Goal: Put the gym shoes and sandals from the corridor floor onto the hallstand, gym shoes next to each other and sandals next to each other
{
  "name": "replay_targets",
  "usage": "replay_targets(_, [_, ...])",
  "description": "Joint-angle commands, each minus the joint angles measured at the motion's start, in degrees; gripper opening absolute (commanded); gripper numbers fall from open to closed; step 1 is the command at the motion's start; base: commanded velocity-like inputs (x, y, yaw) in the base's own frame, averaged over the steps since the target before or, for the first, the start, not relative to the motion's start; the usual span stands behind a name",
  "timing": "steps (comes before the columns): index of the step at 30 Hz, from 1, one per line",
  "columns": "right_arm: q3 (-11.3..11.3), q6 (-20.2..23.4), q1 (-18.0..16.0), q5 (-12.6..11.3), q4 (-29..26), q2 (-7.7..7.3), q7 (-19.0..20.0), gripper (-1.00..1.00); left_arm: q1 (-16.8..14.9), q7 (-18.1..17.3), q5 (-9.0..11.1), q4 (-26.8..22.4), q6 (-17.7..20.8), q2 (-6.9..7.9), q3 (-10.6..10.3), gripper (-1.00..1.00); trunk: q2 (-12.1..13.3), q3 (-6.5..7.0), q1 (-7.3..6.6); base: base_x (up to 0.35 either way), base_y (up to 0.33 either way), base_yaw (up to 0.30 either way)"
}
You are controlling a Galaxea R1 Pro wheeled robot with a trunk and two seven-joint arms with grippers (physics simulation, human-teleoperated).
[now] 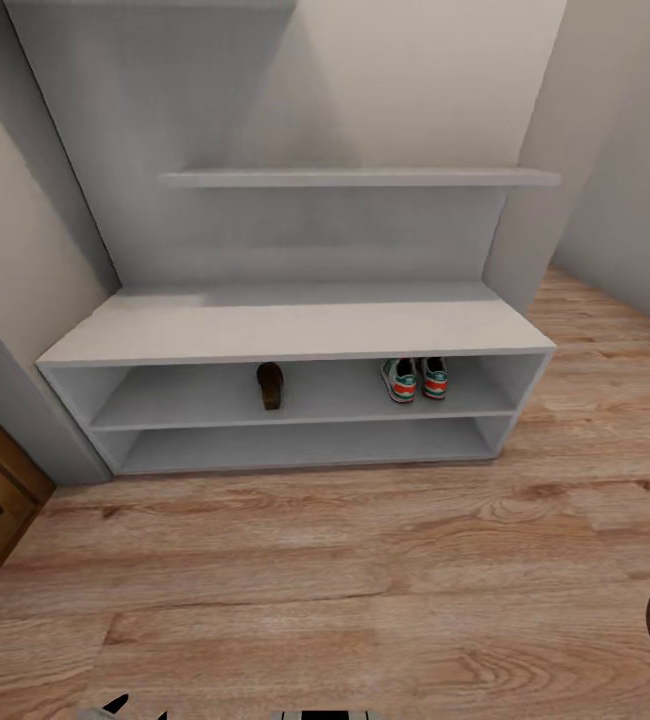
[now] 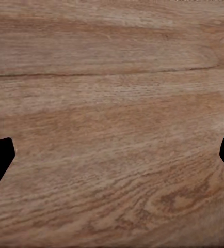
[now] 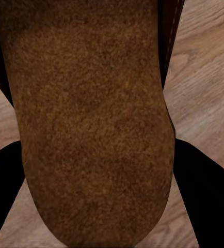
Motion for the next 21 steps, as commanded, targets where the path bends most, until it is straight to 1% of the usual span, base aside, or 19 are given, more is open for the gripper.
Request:
replay_targets(1, [-0.2, -0.1, 0.0, -0.3, 0.0, 0.01, 0.4, -1.00, 0.0, -0.4, 0.3, 0.1, 0.0, -0.01, 0.1, 1.00, 0.0, -0.04, -0.01, 0.000, 0.310, 0.000])
replay_targets(21, [-0.2, -0.1, 0.0, -0.3, -0.1, 0.03, 0.4, -1.00, 0.0, -0.4, 0.4, 0.1, 0.0, 0.08, 0.1, 1.00, 0.0, -0.04, -0.01, 0.000, 0.310, 0.001])
